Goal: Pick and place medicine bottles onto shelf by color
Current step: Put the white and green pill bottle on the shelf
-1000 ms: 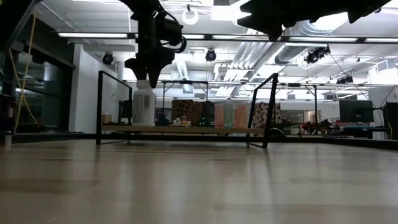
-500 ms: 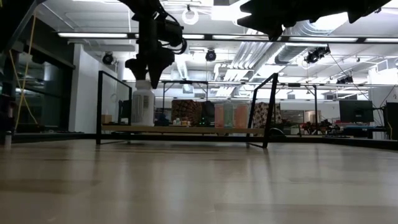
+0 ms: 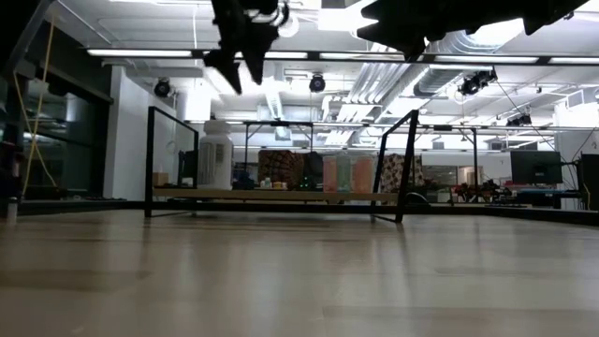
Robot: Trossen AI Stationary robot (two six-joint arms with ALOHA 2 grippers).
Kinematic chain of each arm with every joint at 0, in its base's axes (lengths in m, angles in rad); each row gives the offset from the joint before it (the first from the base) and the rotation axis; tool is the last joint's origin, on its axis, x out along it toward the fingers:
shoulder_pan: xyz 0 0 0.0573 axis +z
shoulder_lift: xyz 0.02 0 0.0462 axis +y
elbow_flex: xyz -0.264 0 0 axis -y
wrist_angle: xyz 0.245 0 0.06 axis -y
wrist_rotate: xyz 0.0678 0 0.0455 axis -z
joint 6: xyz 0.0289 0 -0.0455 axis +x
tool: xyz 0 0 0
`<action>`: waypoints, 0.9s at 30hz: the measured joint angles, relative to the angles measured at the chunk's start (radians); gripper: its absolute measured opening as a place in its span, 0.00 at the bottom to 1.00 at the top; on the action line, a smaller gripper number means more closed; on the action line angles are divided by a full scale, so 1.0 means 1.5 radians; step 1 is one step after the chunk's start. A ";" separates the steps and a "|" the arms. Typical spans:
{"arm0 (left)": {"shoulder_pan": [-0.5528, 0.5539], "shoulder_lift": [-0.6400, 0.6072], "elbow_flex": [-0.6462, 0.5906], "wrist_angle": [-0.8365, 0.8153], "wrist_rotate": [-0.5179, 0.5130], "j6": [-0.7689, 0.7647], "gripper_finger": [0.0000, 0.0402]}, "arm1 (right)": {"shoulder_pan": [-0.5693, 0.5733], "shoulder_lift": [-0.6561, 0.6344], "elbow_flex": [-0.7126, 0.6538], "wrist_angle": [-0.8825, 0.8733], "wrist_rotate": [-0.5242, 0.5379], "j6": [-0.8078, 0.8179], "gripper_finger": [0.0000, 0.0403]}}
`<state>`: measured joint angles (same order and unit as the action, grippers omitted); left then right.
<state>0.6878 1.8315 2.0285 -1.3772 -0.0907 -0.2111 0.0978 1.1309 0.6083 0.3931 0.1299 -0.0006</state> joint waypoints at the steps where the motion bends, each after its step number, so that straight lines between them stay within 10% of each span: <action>1: -0.021 -0.007 0.000 -0.004 -0.002 0.004 0.77 | 0.000 0.000 0.000 0.000 0.000 0.000 0.48; 16: -0.536 -0.070 -0.002 -0.118 -0.142 -0.188 0.77 | 0.000 0.000 0.000 0.000 0.000 0.002 0.48; 27: -0.843 -0.065 -0.197 -0.098 -0.111 -0.535 0.77 | 0.000 0.000 0.000 0.000 0.000 0.003 0.48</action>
<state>-0.5770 1.7336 1.7337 -1.5246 -0.2576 -1.0133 0.0982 1.1309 0.6083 0.3931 0.1299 0.0032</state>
